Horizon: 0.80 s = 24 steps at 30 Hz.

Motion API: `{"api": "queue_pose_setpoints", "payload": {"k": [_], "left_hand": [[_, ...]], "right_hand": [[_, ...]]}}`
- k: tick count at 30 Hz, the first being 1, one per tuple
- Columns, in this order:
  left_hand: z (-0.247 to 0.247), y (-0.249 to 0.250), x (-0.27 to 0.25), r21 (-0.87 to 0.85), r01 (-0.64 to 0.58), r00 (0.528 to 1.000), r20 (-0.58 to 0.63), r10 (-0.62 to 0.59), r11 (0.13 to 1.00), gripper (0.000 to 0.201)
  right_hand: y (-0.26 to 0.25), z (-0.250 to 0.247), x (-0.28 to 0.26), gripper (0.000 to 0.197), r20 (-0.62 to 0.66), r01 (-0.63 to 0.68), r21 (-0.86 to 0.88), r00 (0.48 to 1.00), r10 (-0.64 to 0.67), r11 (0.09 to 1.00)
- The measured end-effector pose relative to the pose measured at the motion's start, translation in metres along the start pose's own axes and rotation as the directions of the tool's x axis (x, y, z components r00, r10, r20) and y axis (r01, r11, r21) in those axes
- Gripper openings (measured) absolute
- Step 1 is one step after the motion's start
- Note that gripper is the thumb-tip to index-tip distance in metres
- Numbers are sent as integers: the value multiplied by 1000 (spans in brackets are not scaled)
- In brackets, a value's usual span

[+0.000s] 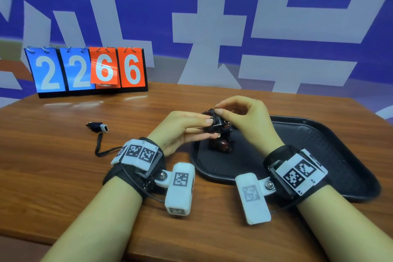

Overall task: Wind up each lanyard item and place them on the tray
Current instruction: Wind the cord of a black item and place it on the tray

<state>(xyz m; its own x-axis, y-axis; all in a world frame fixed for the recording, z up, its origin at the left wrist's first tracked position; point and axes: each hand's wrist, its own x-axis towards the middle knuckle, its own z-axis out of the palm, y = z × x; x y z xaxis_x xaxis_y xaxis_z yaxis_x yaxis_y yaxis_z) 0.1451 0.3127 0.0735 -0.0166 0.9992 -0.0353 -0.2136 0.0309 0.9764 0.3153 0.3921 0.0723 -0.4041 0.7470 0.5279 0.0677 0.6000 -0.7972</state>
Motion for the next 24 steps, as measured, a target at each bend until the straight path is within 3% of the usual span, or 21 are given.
{"api": "queue_pose_setpoints", "payload": {"k": [16,24], "left_hand": [[-9,3,-3,-11,74,993,-94,-75,997,24],[-8,5,-3,54,71,992,-111,-65,996,20]], "right_hand": [[-12,-9,-1,13,208,51,-361,978,27,931],[-14,-11,1,12,221,72,-458,975,35,886]]}}
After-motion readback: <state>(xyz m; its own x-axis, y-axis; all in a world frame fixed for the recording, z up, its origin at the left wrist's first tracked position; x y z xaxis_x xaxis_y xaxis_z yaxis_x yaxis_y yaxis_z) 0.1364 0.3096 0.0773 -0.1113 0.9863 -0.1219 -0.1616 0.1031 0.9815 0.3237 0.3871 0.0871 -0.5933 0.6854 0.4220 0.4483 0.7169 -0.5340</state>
